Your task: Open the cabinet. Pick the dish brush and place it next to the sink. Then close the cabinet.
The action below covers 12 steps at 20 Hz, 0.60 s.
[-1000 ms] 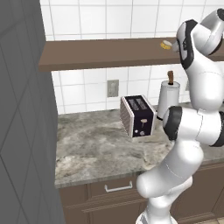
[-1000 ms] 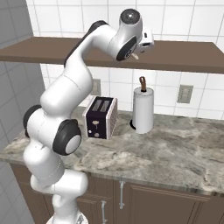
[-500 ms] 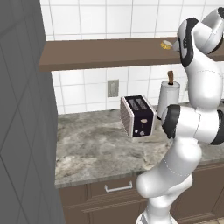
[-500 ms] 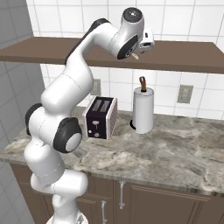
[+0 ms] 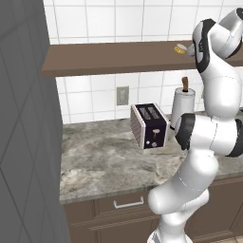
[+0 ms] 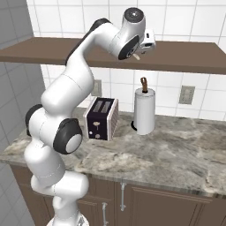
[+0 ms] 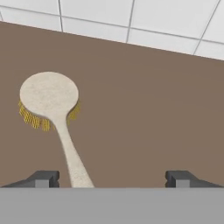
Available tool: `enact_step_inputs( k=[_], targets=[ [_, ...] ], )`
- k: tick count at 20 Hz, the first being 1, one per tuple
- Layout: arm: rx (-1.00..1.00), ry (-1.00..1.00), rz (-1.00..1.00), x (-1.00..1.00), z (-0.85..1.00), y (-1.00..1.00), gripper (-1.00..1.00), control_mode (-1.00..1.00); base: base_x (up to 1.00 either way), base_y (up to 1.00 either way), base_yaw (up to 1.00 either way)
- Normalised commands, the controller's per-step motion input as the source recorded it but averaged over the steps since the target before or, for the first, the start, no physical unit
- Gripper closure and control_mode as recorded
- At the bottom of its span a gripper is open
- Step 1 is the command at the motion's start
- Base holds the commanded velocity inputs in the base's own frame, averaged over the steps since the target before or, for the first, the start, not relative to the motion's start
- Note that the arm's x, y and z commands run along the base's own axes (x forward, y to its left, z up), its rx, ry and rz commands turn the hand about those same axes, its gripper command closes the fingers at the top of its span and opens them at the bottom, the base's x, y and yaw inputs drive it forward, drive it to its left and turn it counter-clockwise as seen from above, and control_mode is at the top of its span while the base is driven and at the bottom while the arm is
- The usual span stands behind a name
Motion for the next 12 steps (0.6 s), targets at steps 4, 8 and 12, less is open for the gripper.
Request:
enact_step_inputs(
  k=[4,8,12],
  targets=[
    [0.0,0.0,0.0,0.0,0.0,0.0,1.0,-1.0,0.0,0.0,0.0],
    [0.0,0.0,0.0,0.0,0.0,0.0,1.0,-1.0,0.0,0.0,0.0],
    [0.0,0.0,0.0,0.0,0.0,0.0,1.0,-1.0,0.0,0.0,0.0]
  ],
)
